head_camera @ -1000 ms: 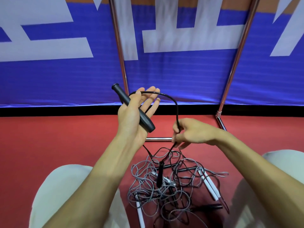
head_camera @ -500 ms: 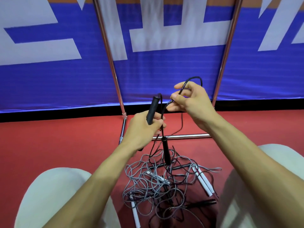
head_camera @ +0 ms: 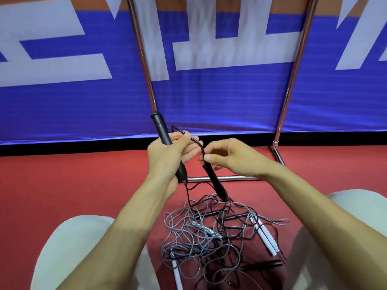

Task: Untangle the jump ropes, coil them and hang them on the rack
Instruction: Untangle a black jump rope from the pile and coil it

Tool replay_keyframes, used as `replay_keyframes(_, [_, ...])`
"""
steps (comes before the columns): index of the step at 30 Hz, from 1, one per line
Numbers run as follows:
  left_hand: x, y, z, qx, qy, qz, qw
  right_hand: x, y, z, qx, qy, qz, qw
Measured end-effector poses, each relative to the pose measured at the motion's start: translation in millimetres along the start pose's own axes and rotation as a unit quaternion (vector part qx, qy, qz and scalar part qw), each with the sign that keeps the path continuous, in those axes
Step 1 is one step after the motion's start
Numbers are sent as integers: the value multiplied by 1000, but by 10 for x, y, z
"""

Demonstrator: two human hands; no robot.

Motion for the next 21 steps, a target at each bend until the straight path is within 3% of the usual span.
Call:
replay_keyframes(4, [-41, 32, 12, -6, -33, 1, 999, -97, 40, -74, -34, -68, 90, 993])
replay_keyframes(8, [-27, 80, -12, 9, 70, -29, 997, -227, 39, 70, 22, -50, 150, 987])
replay_keyframes(11, [23, 84, -80, 11, 191, -70, 979, -453, -16, 163, 53, 70, 223, 971])
replay_keyframes(15, [155, 17, -243, -10, 291, -150, 945, -631, -115, 186, 59, 260, 276, 924])
replay_keyframes(21, [398, -190, -409, -82, 234, -258, 934, -578, -126, 237, 68, 331, 300, 892])
Point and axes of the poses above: each hand's wrist, its own y-axis towards the middle knuckle, its own x-axis out of the palm, z = x × y, the point moved 10 cm from there along y, towards the middle knuckle, and after that the axes turned 1 degree about z, right-handed, at the moved point
